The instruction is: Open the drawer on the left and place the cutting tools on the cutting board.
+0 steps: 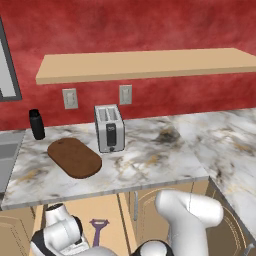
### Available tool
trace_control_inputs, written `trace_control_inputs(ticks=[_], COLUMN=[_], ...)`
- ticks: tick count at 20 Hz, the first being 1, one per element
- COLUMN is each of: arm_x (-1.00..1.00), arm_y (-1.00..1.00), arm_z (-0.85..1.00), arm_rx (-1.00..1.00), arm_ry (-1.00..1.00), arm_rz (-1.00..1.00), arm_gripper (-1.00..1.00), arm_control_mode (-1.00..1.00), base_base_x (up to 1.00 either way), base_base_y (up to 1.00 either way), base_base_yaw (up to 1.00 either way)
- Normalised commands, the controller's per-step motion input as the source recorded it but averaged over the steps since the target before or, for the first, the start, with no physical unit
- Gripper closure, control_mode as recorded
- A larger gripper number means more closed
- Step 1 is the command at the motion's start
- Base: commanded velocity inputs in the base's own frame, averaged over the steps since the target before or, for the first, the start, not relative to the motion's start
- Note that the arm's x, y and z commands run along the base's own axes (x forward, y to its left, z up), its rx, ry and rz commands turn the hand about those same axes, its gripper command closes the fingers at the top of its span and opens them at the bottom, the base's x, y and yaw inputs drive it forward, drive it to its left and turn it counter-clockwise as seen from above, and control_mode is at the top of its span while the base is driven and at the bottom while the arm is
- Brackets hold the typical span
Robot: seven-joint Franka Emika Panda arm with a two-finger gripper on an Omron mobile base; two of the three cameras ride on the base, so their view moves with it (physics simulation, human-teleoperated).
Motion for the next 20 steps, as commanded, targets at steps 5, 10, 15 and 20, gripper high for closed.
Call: trace_control_inputs(ticks=[5,10,15,20], arm_x=[-0.02,-0.11,-0.02,0.04], arm_y=[0.0,0.0,0.0,-0.23], arm_z=[0.0,0.59,1.0,1.0], arm_rx=[0.0,0.01,0.0,0.0], arm_ry=[0.0,-0.2,-0.22,-0.21], arm_rz=[0.0,-0.04,-0.08,-0.09], arm_gripper=[1.0,1.0,1.0,1.0], arm_control_mode=[-1.0,-1.0,-1.0,-1.0], base_base_x=[0.0,0.0,0.0,0.0], base_base_y=[0.0,0.0,0.0,0.0], base_base_yaw=[0.0,0.0,0.0,0.0])
